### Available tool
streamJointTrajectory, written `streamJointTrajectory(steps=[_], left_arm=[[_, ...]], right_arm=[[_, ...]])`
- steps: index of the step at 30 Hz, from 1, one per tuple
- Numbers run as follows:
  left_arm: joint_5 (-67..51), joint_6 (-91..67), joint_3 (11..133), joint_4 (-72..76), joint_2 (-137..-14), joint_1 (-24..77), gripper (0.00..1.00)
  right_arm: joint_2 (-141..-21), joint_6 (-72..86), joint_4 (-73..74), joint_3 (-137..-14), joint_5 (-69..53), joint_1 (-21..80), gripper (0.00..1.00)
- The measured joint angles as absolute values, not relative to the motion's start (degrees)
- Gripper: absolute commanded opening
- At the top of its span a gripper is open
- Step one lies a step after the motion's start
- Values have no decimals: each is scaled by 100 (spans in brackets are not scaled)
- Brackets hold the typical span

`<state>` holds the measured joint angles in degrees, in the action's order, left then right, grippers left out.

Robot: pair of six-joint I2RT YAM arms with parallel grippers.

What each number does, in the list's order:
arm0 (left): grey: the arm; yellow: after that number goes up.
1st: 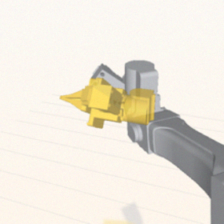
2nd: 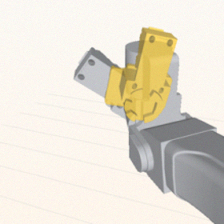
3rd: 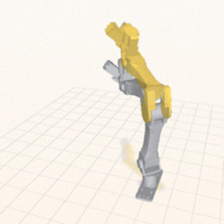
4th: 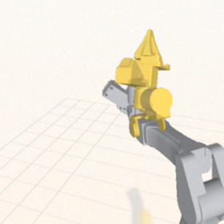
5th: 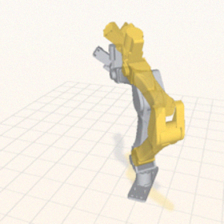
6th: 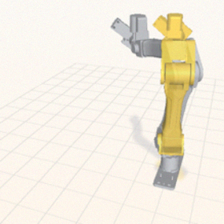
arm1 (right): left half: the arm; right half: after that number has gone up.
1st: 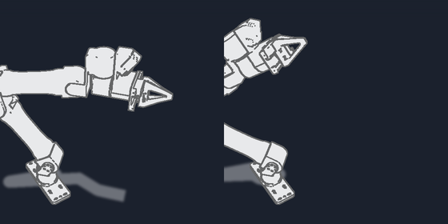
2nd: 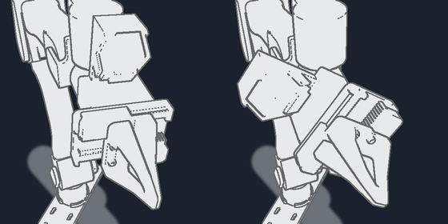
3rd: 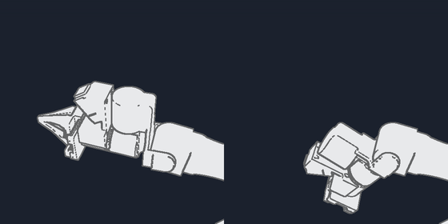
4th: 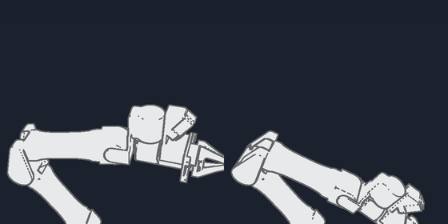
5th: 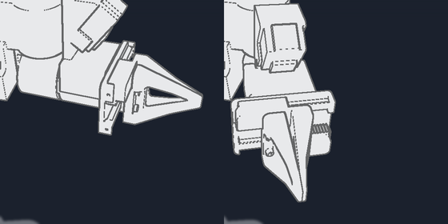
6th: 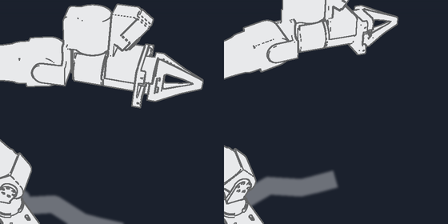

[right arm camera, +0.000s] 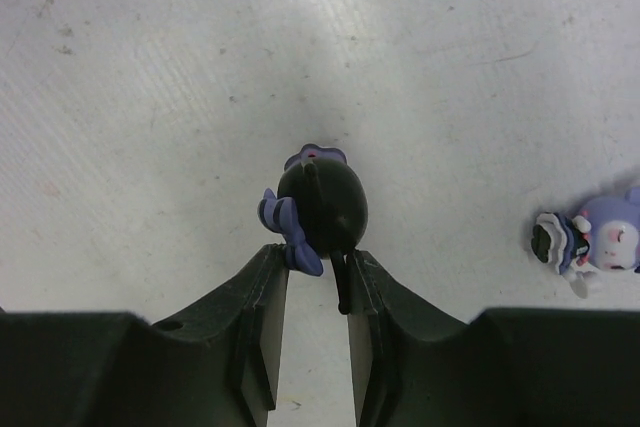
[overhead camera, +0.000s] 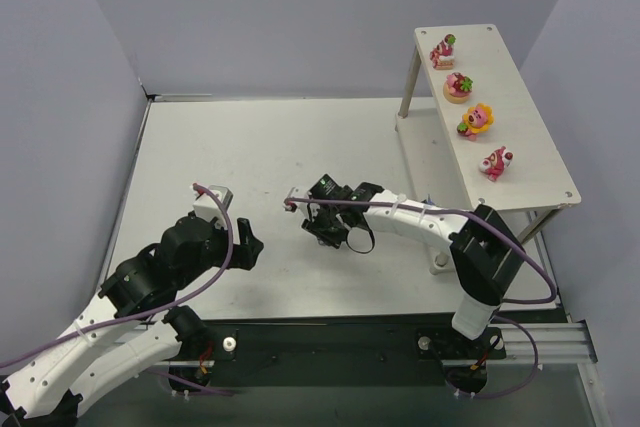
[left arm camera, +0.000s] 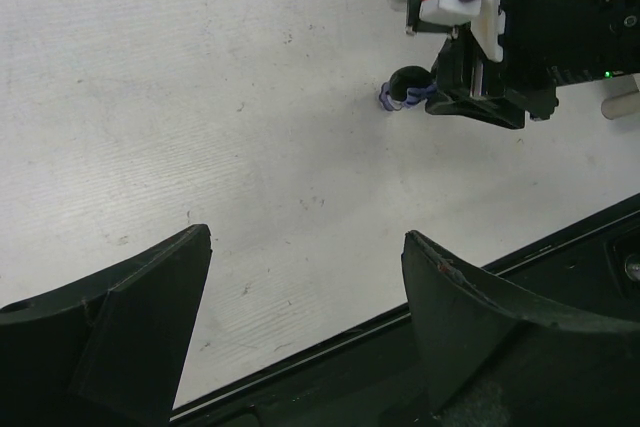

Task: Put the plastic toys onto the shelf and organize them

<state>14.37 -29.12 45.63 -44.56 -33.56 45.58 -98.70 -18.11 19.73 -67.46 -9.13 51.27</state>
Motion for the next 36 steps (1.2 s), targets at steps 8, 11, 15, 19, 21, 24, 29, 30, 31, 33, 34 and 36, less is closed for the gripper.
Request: streamJointTrajectory(steps=[8,11,15,19,21,24,29,30,31,33,34,36], left_arm=[[1435,-2934,4532,-4442,-3306,4552,87],[1431,-2936,4469,-4412,-3295,4547,87],[1313,-2941,4329,-4268,-3304,4530,86],[1151,-2961,4115,-4082,-3367,4525,86],[1085,-2963,4069,-3999,-3430,4525,86],[982,-2963,4051,-3857,-3516,4525,86],[856,-2963,4018,-3649,-3573,4519,86],[843,-2963,4018,-3627,-3575,4517,85],[827,-2963,4014,-3607,-3573,4515,85],[810,-2963,3997,-3581,-3564,4508,85],[797,-2965,3986,-3577,-3557,4504,85],[766,-2969,3968,-3573,-3542,4501,85]], right_arm=[[-9863,-578,2005,-6864,-222,4807,0],[-9852,-141,2316,-7199,228,4678,0],[-9631,325,2604,-7673,797,4464,0],[-9341,679,2941,-8012,1275,4069,0],[-9314,770,3070,-8138,1452,3850,0],[-9317,821,3238,-8195,1614,3479,0],[-9358,829,3470,-8195,1671,2910,0],[-9365,821,3494,-8195,1673,2821,0],[-9369,810,3509,-8195,1671,2738,0],[-9380,786,3518,-8195,1671,2613,0],[-9395,770,3520,-8195,1673,2571,0],[-9461,755,3520,-8195,1671,2493,0]])
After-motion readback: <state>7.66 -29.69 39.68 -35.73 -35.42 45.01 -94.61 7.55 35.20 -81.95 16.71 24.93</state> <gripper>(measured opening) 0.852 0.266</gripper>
